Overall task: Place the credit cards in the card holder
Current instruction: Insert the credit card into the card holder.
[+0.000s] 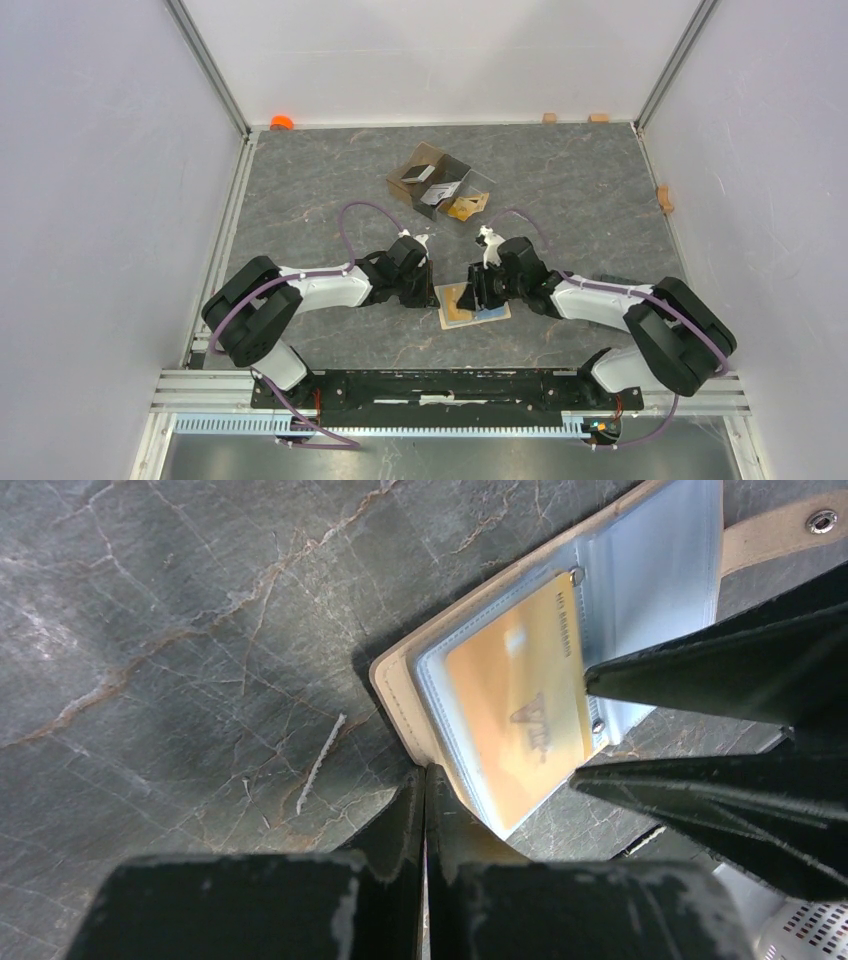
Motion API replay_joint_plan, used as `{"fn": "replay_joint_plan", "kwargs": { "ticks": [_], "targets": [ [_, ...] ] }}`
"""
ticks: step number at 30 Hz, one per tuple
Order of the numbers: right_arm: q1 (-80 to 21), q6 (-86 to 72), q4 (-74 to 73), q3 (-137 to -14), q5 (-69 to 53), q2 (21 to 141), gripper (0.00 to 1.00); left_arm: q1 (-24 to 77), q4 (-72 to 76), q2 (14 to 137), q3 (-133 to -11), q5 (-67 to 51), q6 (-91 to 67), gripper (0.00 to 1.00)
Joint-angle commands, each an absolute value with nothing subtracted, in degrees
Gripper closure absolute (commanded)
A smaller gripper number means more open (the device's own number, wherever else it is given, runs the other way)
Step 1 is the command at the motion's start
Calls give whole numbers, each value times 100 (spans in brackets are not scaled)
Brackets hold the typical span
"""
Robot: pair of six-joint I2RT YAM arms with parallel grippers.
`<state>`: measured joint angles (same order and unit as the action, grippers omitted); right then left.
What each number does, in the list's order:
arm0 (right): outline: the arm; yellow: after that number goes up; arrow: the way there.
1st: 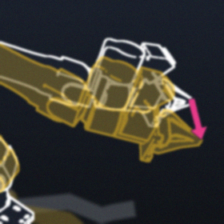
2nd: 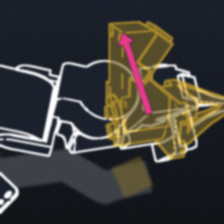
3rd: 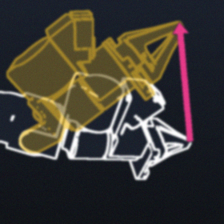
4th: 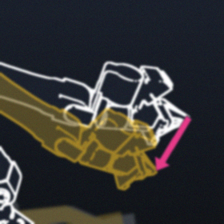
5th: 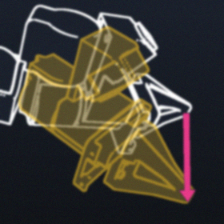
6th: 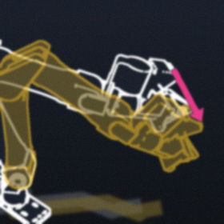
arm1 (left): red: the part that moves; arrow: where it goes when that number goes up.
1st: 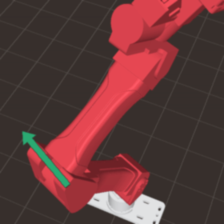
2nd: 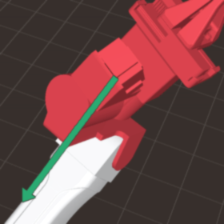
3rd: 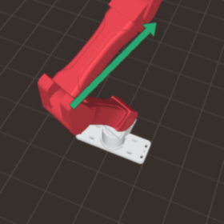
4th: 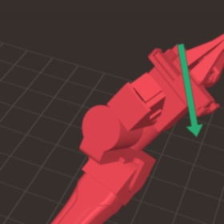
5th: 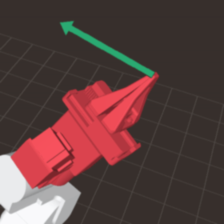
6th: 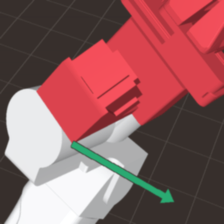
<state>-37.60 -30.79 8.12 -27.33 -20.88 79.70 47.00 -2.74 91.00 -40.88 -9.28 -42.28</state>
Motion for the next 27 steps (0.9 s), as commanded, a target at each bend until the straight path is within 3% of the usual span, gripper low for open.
{"fn": "replay_joint_plan", "kwargs": {
  "ticks": [1,7,10,13,17,21,23,27],
  "targets": [
    [-4002,-3161,891,-3080,-2132,8172,53,4729,-345,9208,-4026,-828,-4151,98],
    [-4135,-3065,860,-3223,-2166,8288,53,4729,-315,9163,-4001,-845,-4148,98],
    [-4131,-2814,460,-3365,-1885,8042,46,4729,-355,9054,-3968,-728,-4149,97],
    [-4085,-2415,-192,-3646,-1328,7653,31,4720,-553,8827,-3991,-498,-4079,79],
    [-3634,-2058,-769,-3958,-973,7278,13,4715,-1103,8411,-4224,-199,-3860,42],
    [-2967,-1856,-1040,-4409,-962,7359,4,4622,-1757,7918,-4538,-21,-3552,8],
    [-2720,-1833,-979,-4623,-912,7523,2,4487,-2177,7729,-4815,-22,-3308,1],
    [-2400,-1929,-696,-5173,-909,8026,2,4097,-3137,7429,-5598,-130,-2608,0]
  ]
}}
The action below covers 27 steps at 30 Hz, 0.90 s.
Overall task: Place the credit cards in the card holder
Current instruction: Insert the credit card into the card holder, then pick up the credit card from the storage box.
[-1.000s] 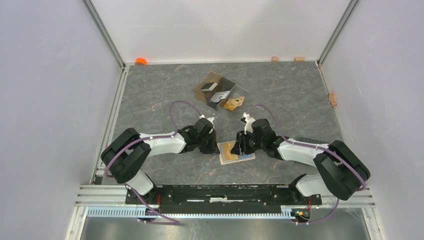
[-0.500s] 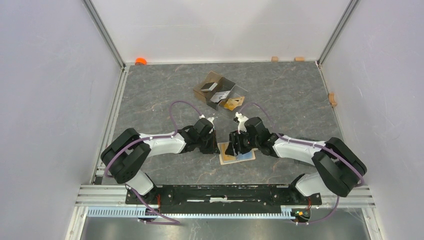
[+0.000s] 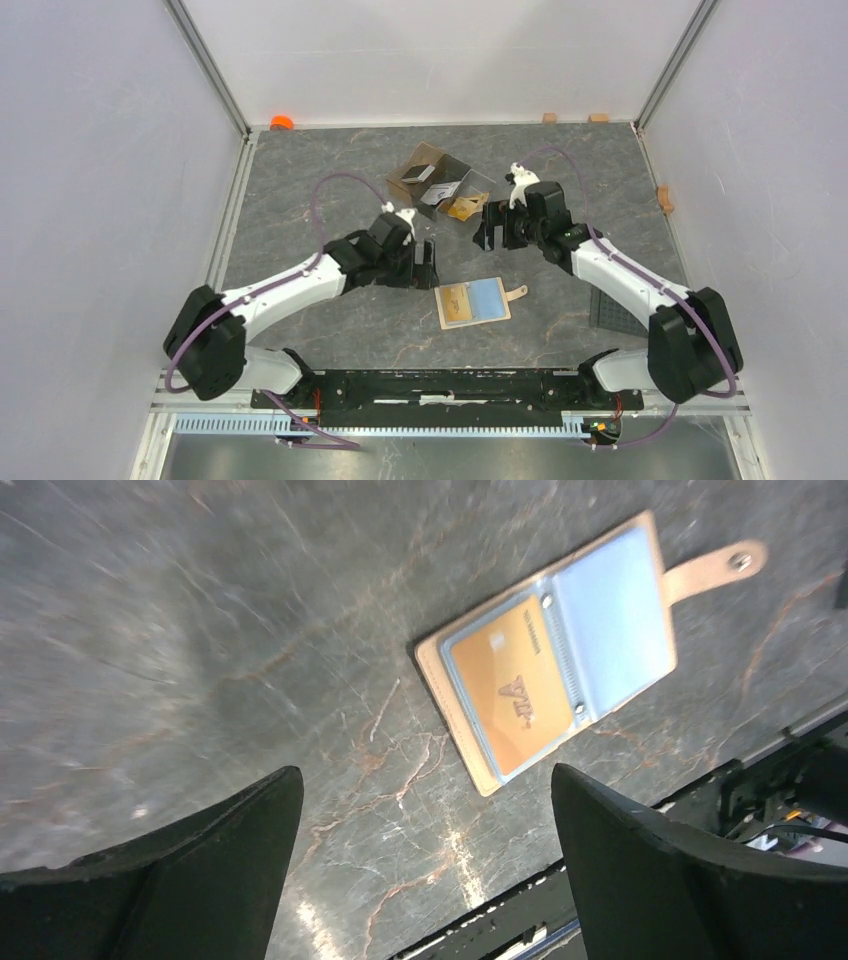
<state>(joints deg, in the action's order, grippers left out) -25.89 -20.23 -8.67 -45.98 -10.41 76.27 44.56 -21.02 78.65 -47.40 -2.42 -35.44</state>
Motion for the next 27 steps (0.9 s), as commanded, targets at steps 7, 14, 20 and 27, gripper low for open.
{"fn": "replay_joint_plan", "kwargs": {
  "ticks": [7,14,20,27],
  "targets": [
    [-2200,-2209,-360,-6368,-833,9371,2,3129,-3851,7132,-6210,-345,-1599,0],
    [-2140,-2393,-447,-7492,-744,10675,2,2796,-3776,7146,-6167,-348,-1234,0],
    [-2136,-2447,-595,-7874,-608,11280,2,2668,-3658,7111,-6006,-381,-1161,0],
    [-2137,-2404,-870,-7763,-260,11212,1,2603,-3629,7106,-5974,-442,-1134,0]
  ]
}}
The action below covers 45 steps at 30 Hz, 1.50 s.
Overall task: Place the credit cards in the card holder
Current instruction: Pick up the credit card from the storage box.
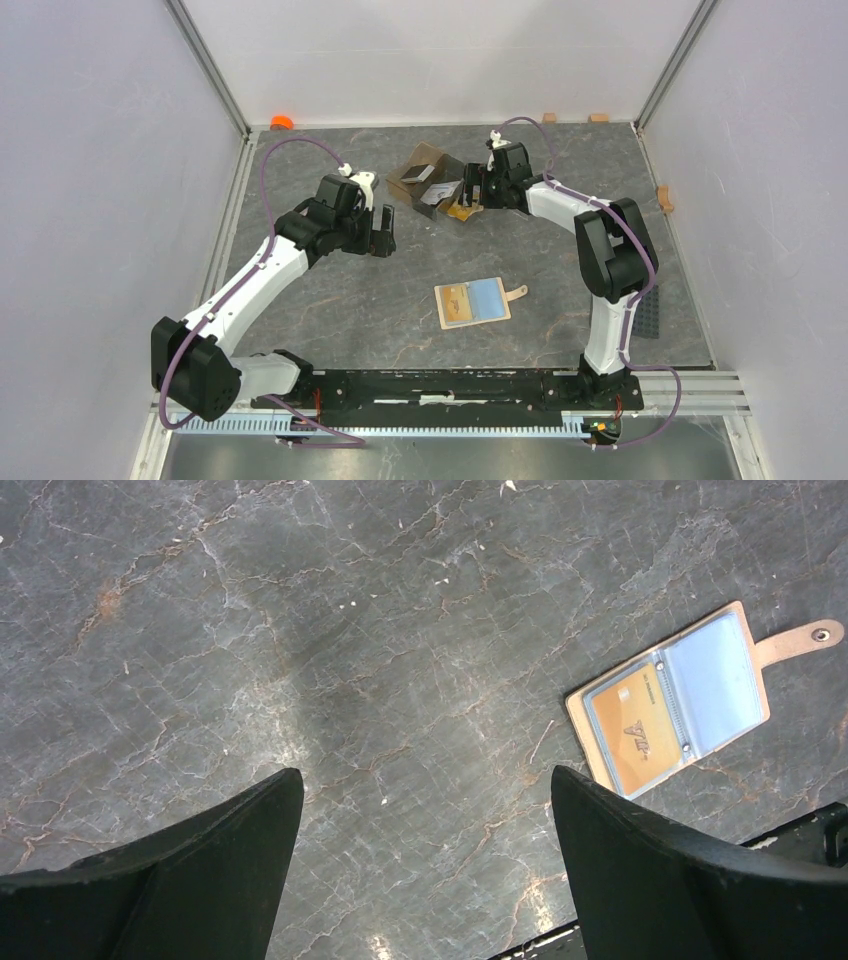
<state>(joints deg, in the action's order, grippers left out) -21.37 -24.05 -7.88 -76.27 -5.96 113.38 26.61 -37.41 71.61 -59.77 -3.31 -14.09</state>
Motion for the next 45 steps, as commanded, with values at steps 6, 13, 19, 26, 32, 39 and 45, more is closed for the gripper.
{"fn": "replay_joint_plan", "kwargs": {
  "ticks": [6,13,19,26,32,39,45],
  "targets": [
    [-2072,-2337,-1113,-7589,-35,11058,9,2575,-3624,7093,-5959,-431,-1134,0],
    [-1920,-2370,-1122,-7287,-156,10759,15,2554,-3623,7092,-5943,-420,-1134,0],
    [-1906,-2403,-1106,-7153,-276,10532,20,2543,-3629,7085,-5941,-439,-1134,0],
    [-1906,-2431,-1079,-7093,-517,10521,40,2537,-3623,7082,-5926,-452,-1125,0],
    [-1907,-2493,-1046,-6947,-602,10374,51,2529,-3629,7076,-5924,-453,-1125,0],
    [-1905,-2534,-969,-6841,-779,10317,66,2523,-3629,7094,-5915,-479,-1125,0],
    [-1897,-2612,-808,-6797,-1007,10384,63,2529,-3629,7091,-5906,-449,-1114,0]
  ]
}}
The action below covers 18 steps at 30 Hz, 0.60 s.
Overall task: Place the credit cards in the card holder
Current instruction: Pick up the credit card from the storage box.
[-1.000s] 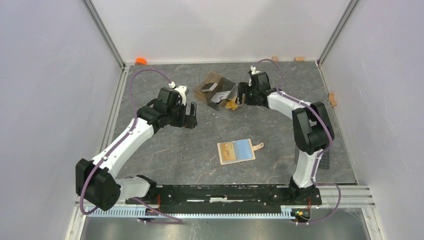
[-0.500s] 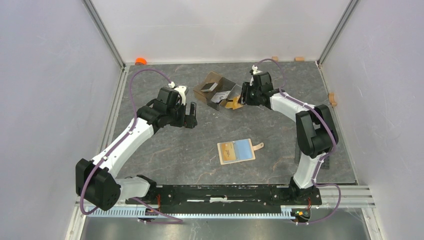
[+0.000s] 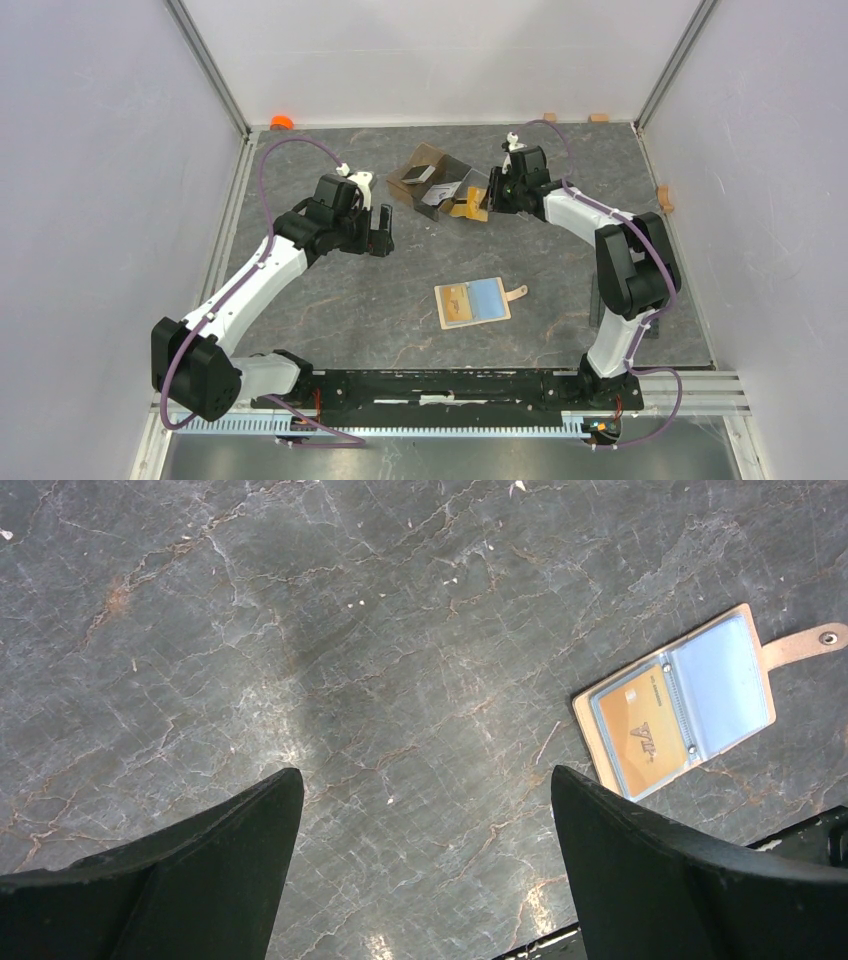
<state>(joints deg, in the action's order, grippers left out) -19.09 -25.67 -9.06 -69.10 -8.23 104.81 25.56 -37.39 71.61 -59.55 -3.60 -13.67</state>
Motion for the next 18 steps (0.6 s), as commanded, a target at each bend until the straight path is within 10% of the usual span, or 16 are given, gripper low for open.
{"fn": "replay_joint_plan", "kwargs": {
  "ticks": [1,18],
  "targets": [
    [-1897,-2627,-785,-6795,-1037,10404,61,2524,-3627,7088,-5906,-453,-1116,0],
    [-1853,-2987,-336,-6535,-1597,10502,62,2505,-3624,7125,-5906,-417,-1099,0]
  ]
}}
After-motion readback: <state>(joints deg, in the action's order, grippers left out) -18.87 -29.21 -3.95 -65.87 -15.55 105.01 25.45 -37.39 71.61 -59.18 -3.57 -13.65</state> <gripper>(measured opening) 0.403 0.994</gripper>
